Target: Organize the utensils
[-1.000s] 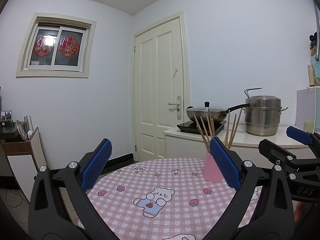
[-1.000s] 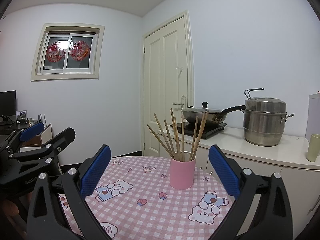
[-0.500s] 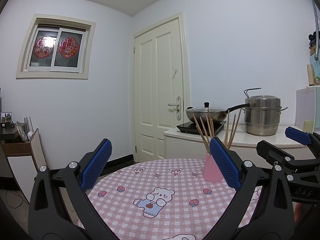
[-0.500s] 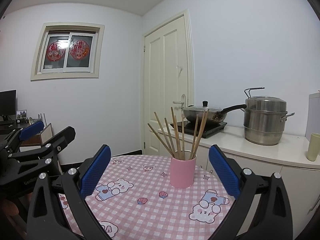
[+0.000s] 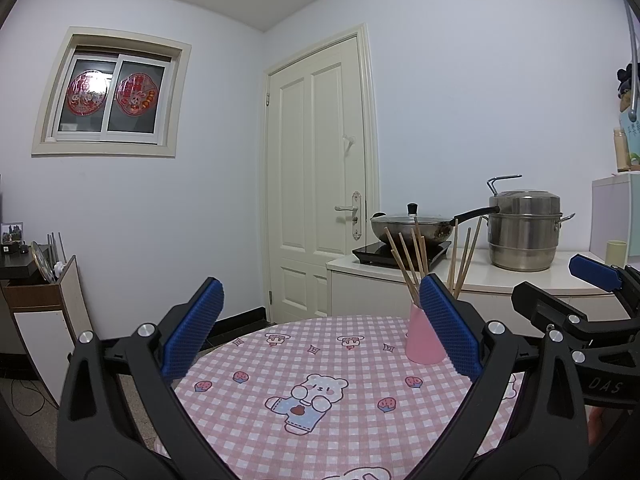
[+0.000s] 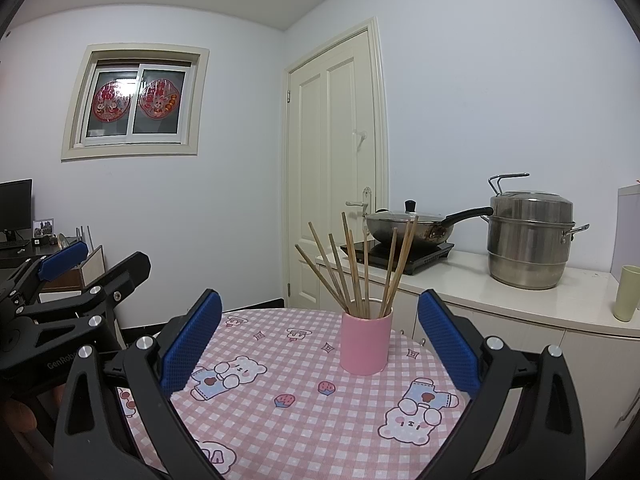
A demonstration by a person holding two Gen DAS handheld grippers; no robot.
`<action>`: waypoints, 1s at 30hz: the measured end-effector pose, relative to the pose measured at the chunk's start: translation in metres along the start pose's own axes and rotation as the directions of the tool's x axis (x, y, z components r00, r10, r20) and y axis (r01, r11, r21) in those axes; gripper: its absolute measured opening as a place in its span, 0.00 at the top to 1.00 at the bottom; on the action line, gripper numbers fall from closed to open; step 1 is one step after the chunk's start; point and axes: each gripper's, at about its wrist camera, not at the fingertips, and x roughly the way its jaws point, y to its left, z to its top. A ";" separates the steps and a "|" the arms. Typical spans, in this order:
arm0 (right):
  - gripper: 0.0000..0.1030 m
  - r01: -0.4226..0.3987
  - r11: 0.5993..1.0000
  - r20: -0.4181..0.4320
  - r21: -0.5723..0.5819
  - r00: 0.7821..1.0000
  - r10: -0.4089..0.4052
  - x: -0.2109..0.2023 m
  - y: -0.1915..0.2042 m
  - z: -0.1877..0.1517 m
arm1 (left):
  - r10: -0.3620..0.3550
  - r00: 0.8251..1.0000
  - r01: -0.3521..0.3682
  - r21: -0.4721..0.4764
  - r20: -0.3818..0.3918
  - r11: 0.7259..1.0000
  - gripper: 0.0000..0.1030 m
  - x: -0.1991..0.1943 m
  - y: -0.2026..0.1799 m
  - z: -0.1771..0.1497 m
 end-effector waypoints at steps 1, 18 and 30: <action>0.08 -0.001 1.000 -0.001 0.000 1.000 0.001 0.000 0.000 0.000 | 0.000 1.000 0.000 -0.001 0.000 1.000 0.06 0.000 0.000 0.000; 0.08 0.000 1.000 -0.002 -0.001 1.000 0.000 0.000 0.000 -0.001 | 0.000 1.000 0.000 0.001 -0.001 1.000 0.06 0.000 0.000 0.000; 0.08 -0.001 1.000 -0.003 -0.001 1.000 0.001 0.000 0.000 -0.002 | 0.001 1.000 -0.001 0.001 -0.004 1.000 0.06 0.000 0.001 -0.003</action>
